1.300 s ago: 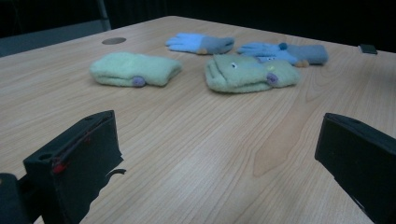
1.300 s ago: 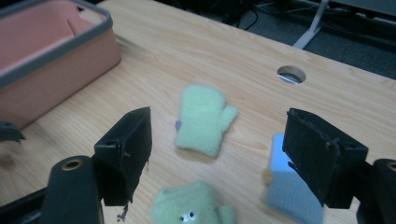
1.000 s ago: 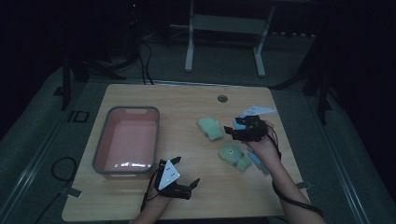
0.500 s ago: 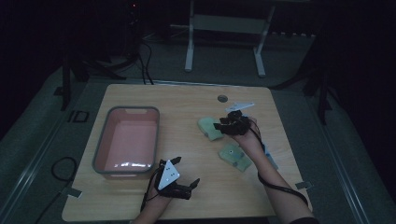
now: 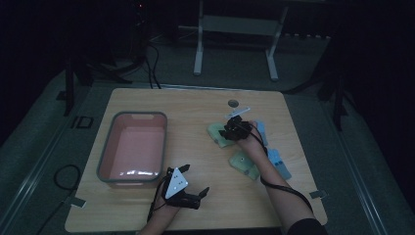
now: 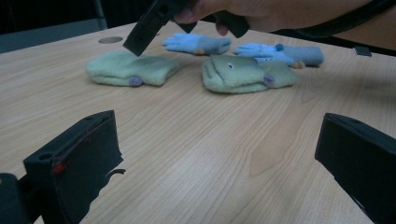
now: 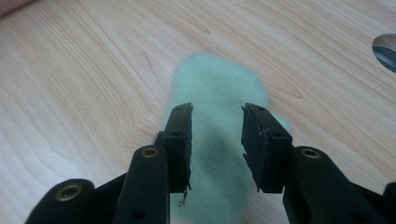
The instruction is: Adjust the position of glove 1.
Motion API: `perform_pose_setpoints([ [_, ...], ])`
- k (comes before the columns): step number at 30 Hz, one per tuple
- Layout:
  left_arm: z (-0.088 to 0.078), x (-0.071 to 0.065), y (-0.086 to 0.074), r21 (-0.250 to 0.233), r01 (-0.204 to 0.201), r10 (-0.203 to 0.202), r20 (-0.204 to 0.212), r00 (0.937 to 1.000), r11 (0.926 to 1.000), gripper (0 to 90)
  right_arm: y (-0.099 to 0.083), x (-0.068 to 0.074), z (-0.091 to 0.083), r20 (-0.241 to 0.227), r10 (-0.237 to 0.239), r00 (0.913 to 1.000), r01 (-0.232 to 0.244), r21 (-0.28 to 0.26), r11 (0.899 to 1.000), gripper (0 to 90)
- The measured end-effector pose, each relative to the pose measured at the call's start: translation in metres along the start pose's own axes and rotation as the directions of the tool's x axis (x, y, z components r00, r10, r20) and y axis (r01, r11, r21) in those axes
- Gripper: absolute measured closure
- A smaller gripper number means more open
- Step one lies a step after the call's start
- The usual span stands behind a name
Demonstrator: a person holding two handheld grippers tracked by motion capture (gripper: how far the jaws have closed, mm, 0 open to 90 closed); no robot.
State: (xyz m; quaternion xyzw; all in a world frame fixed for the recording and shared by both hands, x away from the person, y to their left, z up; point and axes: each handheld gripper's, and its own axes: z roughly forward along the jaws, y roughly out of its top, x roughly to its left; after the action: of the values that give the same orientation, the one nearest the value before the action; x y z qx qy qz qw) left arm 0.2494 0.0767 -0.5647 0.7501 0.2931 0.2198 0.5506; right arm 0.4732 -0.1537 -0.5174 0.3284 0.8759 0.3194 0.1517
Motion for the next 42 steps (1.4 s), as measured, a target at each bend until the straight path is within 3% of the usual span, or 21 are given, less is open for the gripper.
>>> perform_pose_setpoints([
  [4,0.0,0.0,0.0,0.0,-0.003,0.003,0.0,1.0,1.0,0.4,0.001,-0.003,0.009,-0.004,-0.022,0.9997,0.022,0.004,1.0,60.7],
  [8,0.0,0.0,0.0,0.001,-0.003,0.003,0.0,1.0,1.0,0.4,-0.004,-0.004,0.023,0.017,-0.046,0.9988,0.044,0.068,0.997,57.0],
  [11,0.0,0.0,0.0,0.001,-0.003,0.003,-0.001,1.0,1.0,0.4,-0.008,-0.007,0.025,-0.011,-0.009,0.9999,0.009,0.044,0.999,59.1],
  [14,0.0,0.0,0.0,0.002,-0.004,0.004,-0.003,1.0,1.0,0.4,-0.011,-0.008,0.025,-0.027,0.054,0.9982,-0.053,0.031,0.998,73.7],
  [17,0.0,0.0,0.0,0.002,-0.002,0.002,-0.004,1.0,1.0,0.4,-0.009,-0.004,0.024,0.0,0.047,0.9989,-0.046,0.04,0.998,79.0],
  [18,0.0,0.0,0.0,0.003,-0.001,0.001,-0.006,1.0,1.0,0.4,-0.007,0.002,0.024,0.034,0.056,0.9979,-0.057,0.044,0.997,81.3],
  [20,0.0,-0.001,0.0,0.004,-0.003,0.003,-0.007,1.0,1.0,0.4,-0.006,0.005,0.022,0.039,0.09,0.9952,-0.091,0.038,0.995,83.4],
  [23,0.0,-0.001,0.0,0.004,-0.004,0.004,-0.01,0.9999,1.0,0.4,-0.005,0.01,0.008,0.049,0.171,0.984,-0.171,-0.004,0.985,84.1],
  [25,0.0,-0.001,0.0,0.006,-0.004,0.004,-0.01,0.9999,1.0,0.4,-0.005,0.014,-0.004,0.052,0.229,0.9721,-0.227,-0.036,0.973,84.2],
  [30,0.001,-0.001,0.0,0.007,-0.006,0.006,-0.015,0.9999,1.0,0.4,-0.005,0.035,-0.033,0.063,0.307,0.9496,-0.3,-0.101,0.949,84.6],
  [32,0.001,-0.001,0.0,0.008,-0.007,0.007,-0.017,0.9998,0.9999,0.4,-0.006,0.046,-0.041,0.07,0.32,0.9449,-0.31,-0.12,0.943,84.7],
  [38,0.001,-0.001,0.0,0.004,0.0,0.0,-0.021,0.9998,1.0,0.4,-0.018,0.077,-0.054,0.067,0.327,0.9425,-0.314,-0.16,0.936,84.7],
  [39,0.001,-0.001,0.0,0.002,0.0,0.0,-0.022,0.9998,1.0,0.4,-0.021,0.08,-0.055,0.07,0.337,0.939,-0.323,-0.159,0.933,84.6],
  [40,0.001,-0.001,0.0,0.002,0.001,-0.001,-0.022,0.9998,1.0,0.4,-0.025,0.082,-0.056,0.053,0.367,0.9289,-0.354,-0.166,0.92,84.6],
  [41,0.001,-0.001,0.0,0.002,0.001,-0.001,-0.022,0.9998,1.0,0.5,-0.025,0.082,-0.056,0.053,0.367,0.9289,-0.354,-0.166,0.92,84.6],
  [42,0.001,-0.001,0.0,0.002,0.001,-0.001,-0.022,0.9998,1.0,0.5,-0.029,0.083,-0.056,0.047,0.383,0.9227,-0.37,-0.17,0.913,84.6],
])
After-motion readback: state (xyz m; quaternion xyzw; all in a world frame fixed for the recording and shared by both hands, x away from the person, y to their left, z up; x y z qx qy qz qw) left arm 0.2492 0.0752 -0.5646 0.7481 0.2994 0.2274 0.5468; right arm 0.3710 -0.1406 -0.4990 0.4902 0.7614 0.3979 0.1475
